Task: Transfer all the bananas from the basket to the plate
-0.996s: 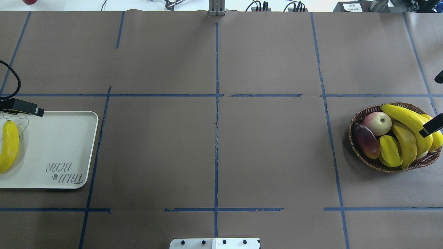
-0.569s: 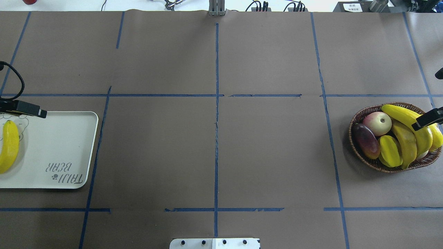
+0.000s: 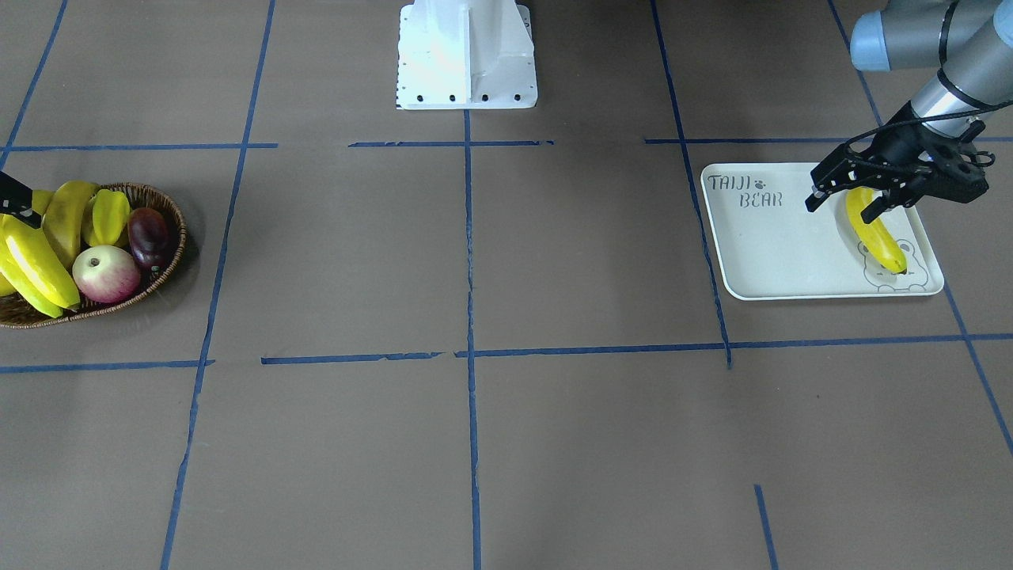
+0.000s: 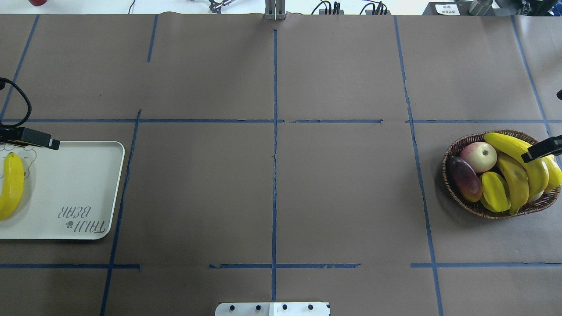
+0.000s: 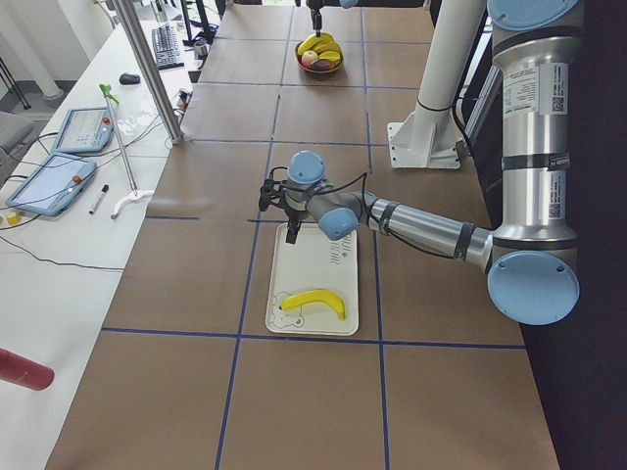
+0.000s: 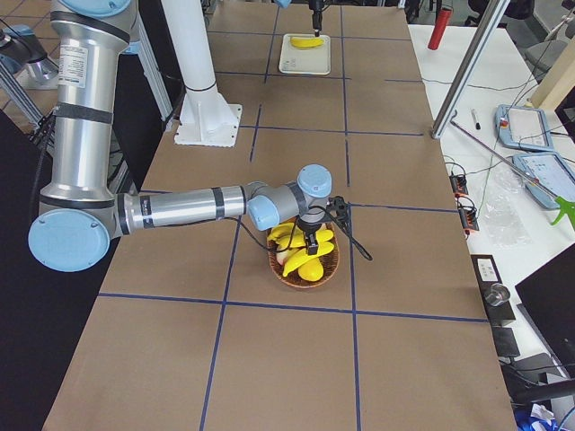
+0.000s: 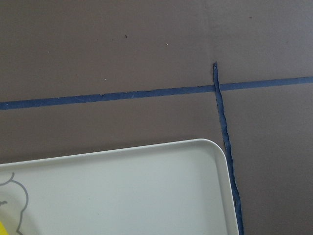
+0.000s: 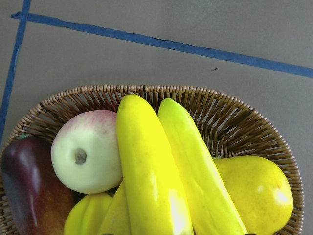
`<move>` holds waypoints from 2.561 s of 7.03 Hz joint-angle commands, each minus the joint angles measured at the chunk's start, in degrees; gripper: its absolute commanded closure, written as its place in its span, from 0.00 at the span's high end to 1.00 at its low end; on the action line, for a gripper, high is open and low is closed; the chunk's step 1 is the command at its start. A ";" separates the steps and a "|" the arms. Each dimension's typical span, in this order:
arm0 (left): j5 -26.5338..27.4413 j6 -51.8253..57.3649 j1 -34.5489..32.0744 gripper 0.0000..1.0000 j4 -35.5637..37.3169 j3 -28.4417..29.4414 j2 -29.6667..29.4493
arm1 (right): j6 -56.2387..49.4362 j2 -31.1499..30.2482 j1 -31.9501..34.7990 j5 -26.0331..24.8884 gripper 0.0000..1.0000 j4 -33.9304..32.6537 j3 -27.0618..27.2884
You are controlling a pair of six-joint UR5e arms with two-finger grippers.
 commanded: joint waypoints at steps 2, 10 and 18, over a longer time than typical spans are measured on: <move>0.00 0.02 0.00 1.00 0.00 0.00 0.00 | 0.03 -0.17 -0.59 0.18 0.88 -0.01 0.46; 0.00 0.11 0.00 1.00 -0.09 0.00 0.00 | 0.03 -0.96 -2.44 0.01 0.78 -0.10 0.37; -0.09 0.11 0.09 1.00 -0.09 0.26 0.00 | 0.02 -1.67 0.63 2.81 0.02 -1.94 8.88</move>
